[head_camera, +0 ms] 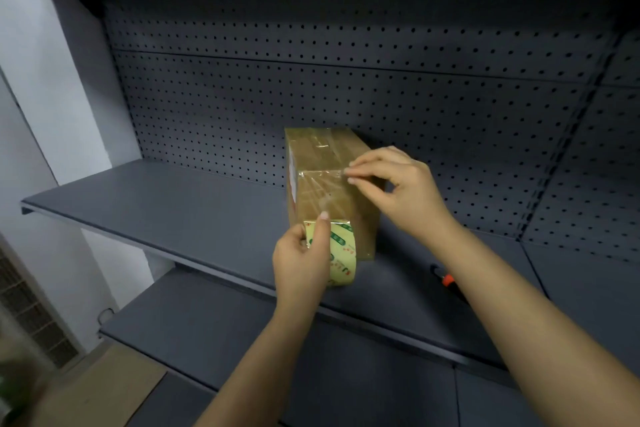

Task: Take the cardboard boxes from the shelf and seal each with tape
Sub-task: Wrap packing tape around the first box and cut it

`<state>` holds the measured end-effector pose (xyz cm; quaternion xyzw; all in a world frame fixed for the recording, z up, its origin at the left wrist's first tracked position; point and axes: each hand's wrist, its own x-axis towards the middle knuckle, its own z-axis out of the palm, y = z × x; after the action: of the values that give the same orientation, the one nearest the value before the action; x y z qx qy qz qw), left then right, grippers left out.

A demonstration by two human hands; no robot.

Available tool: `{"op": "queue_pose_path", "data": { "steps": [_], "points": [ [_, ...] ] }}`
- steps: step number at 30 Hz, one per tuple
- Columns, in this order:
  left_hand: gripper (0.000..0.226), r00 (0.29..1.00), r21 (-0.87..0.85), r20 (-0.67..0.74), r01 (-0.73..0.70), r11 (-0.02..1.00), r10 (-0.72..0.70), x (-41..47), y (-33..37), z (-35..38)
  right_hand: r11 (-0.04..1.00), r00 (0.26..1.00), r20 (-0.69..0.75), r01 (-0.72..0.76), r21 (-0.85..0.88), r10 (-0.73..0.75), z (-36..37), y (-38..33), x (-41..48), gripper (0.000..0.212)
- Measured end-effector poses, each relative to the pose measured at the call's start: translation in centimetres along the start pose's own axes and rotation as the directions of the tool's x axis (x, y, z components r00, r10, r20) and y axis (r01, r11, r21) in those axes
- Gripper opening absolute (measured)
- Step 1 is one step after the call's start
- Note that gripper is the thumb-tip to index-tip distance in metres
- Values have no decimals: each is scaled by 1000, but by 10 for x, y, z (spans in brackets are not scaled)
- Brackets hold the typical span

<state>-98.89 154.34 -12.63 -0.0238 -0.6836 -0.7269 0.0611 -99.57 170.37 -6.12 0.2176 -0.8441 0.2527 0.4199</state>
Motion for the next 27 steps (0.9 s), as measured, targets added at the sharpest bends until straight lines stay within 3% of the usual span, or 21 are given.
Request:
{"op": "queue_pose_path", "data": {
  "steps": [4, 7, 10, 13, 16, 18, 22, 25, 27],
  "points": [
    [55, 1000, 4, 3, -7, 1000, 7, -2, 0, -2, 987, 989, 82, -110, -117, 121, -25, 8, -42, 14],
    [58, 1000, -28, 10, 2, 1000, -2, -3, -2, -1, 943, 939, 192, -242, -226, 287, -40, 10, -72, 13],
    [59, 1000, -33, 13, 3, 999, -3, -5, -5, -2, 834, 823, 273, -369, -411, 498, -55, 12, -98, 19],
    [65, 1000, -20, 3, -24, 1000, 24, -8, -8, -2, 681, 685, 252, -474, -558, 683, -69, 11, -123, 34],
    [64, 1000, -10, -1, -24, 1000, 24, -8, -9, -1, 529, 539, 224, -516, -674, 812, -76, 16, -147, 46],
    [61, 1000, -4, 1, -16, 1000, 16, -8, -9, -1, 472, 482, 205, -538, -698, 852, -76, 19, -156, 49],
    [60, 999, 24, 1, -34, 999, 34, -8, -8, -2, 474, 524, 176, -514, -715, 833, -71, 13, -157, 40],
    [58, 996, 99, -2, -88, 991, 89, -8, -8, -5, 589, 637, 166, -539, -602, 753, -72, 2, -146, 38],
    [54, 992, 197, -15, -122, 973, 127, -9, -7, -8, 690, 734, 202, -454, -564, 648, -73, -6, -135, 41]
  ]
}}
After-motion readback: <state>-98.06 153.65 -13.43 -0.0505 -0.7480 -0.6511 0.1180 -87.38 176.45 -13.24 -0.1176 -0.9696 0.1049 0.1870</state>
